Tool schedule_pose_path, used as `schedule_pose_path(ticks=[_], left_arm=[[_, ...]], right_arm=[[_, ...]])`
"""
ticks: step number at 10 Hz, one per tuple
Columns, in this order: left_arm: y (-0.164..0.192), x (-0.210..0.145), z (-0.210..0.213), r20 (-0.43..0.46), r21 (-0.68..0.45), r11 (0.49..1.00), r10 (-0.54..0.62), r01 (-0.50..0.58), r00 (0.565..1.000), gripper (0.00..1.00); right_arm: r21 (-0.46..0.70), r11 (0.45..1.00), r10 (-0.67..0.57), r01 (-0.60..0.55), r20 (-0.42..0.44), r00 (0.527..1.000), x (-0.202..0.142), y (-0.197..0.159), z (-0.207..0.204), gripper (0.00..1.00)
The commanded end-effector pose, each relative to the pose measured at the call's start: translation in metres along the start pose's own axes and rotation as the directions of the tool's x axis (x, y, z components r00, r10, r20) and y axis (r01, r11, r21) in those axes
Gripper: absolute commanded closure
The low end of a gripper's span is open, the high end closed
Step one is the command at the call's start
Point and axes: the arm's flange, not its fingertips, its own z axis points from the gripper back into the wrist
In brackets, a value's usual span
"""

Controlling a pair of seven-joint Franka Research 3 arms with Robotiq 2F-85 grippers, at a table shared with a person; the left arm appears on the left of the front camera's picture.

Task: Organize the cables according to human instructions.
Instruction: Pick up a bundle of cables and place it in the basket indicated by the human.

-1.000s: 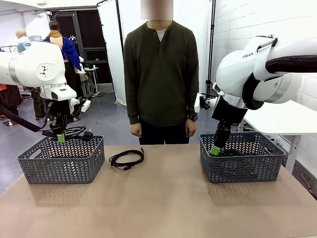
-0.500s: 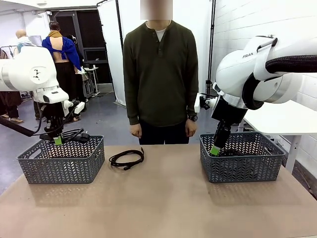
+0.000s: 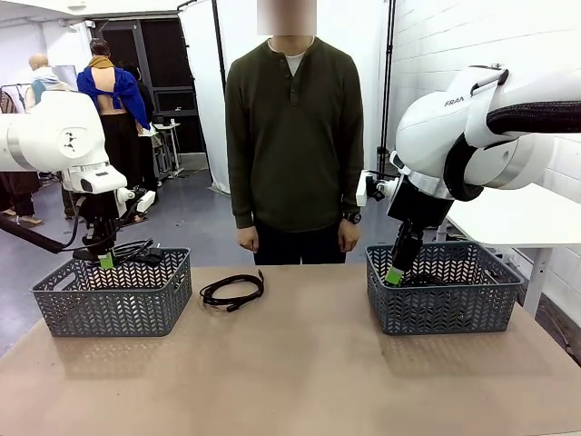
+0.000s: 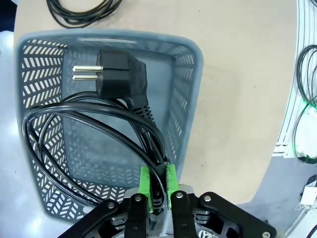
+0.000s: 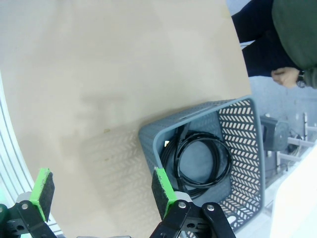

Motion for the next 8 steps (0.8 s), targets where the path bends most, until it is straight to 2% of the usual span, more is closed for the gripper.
schedule_pose_path(ticks=[1,7,8], left_arm=[[0.0122,-0.0039,0.0028,-0.001,0.010,1.000,0.017,-0.017,1.000,1.00],[0.0217,-0.0050,-0.0052,0.007,0.015,0.997,0.070,-0.070,0.998,1.00],[0.0221,-0.0053,-0.0071,0.013,0.016,0.997,0.081,-0.081,0.997,0.85]], right_arm=[[-0.005,1.000,-0.004,0.004,-0.005,1.000,0.0002,-0.0014,-0.0003,0.00],[-0.005,1.000,-0.004,0.004,-0.005,1.000,0.0002,-0.0014,-0.0003,0.00],[-0.005,1.000,-0.004,0.004,-0.005,1.000,0.0002,-0.0014,-0.0003,0.00]])
